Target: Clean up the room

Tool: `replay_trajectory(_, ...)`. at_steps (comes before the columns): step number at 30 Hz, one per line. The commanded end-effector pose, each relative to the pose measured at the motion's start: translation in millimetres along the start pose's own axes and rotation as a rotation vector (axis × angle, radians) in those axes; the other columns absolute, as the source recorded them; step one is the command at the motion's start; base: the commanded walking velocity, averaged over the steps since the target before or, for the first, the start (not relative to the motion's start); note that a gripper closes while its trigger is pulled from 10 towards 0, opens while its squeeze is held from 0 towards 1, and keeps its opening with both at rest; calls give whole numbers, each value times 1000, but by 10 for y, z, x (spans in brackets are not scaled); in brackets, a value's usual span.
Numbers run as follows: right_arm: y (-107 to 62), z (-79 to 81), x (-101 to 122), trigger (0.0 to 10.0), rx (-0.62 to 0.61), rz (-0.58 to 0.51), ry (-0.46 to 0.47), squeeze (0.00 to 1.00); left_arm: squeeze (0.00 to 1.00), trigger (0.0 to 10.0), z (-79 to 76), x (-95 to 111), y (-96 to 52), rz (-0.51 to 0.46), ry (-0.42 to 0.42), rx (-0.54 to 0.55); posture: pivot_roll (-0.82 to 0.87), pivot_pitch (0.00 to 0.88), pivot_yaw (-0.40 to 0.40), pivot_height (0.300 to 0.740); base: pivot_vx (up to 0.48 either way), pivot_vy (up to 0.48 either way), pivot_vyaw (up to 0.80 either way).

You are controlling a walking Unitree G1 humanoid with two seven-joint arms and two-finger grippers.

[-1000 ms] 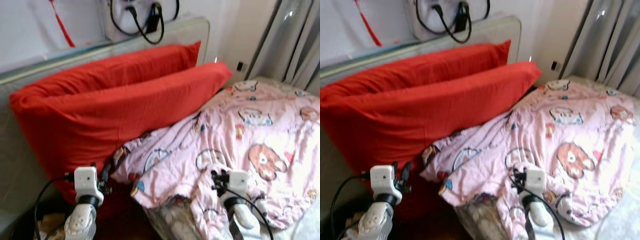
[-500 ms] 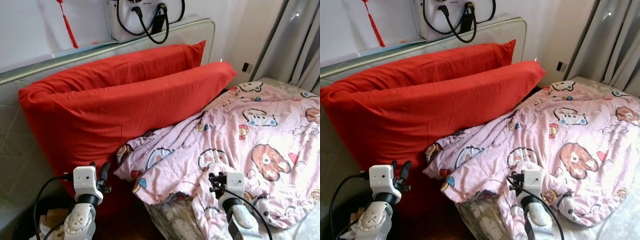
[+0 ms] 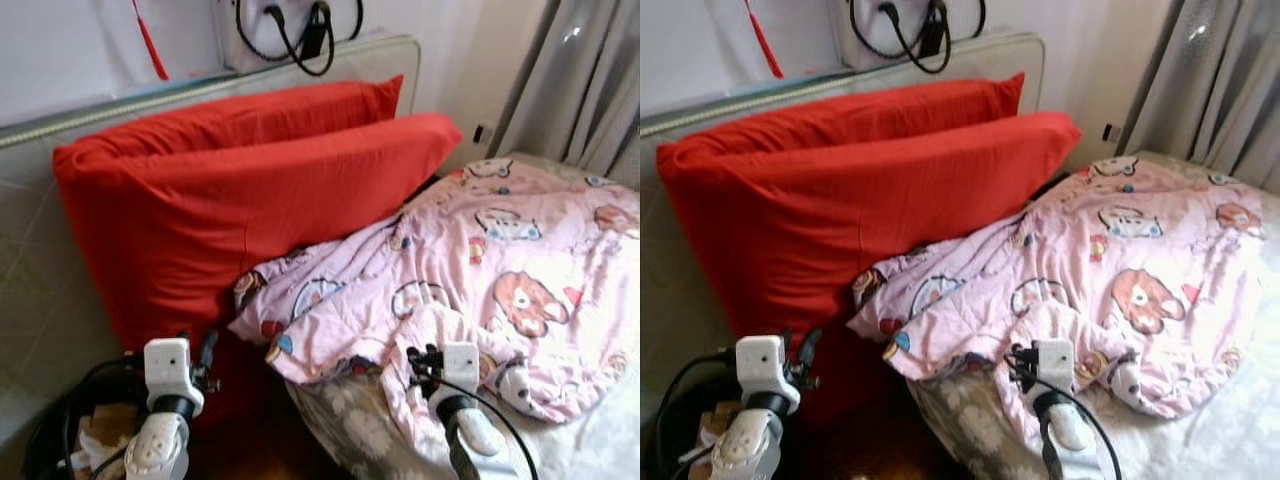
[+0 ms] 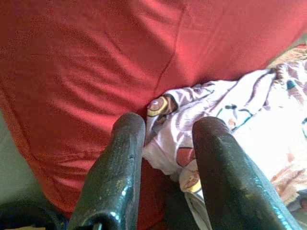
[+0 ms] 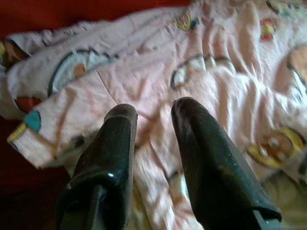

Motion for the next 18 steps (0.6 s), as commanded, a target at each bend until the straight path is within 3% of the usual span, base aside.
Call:
replay_trajectory(1, 49, 66, 8, 10000, 20, 24, -14, 0, 0, 10000, 67, -25, -50, 9, -9, 21, 60, 0, 2, 654, 0, 0, 0)
replay_trajectory(6, 47, 83, 65, 10000, 32, -12, -3, 0, 0, 10000, 66, -27, -54, 11, -9, 19, 63, 0, 2, 640, 0, 0, 0)
replay_trajectory(18, 65, 50, -11, 10000, 3, 45, -18, 0, 0, 10000, 51, -29, -58, 16, -14, 9, 67, 0, 2, 640, 0, 0, 0)
Point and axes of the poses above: a point about 5 cm out from each wrist's last joint towards the gripper, its own y axis pointing out of the wrist towards the gripper, its own x axis along the axis of the wrist's last joint, z = x × y, the point moved 6 cm from there along y, pointing out of the wrist towards the gripper, and after that the axes turned 4 degrees about y, right-handed, at the moved point
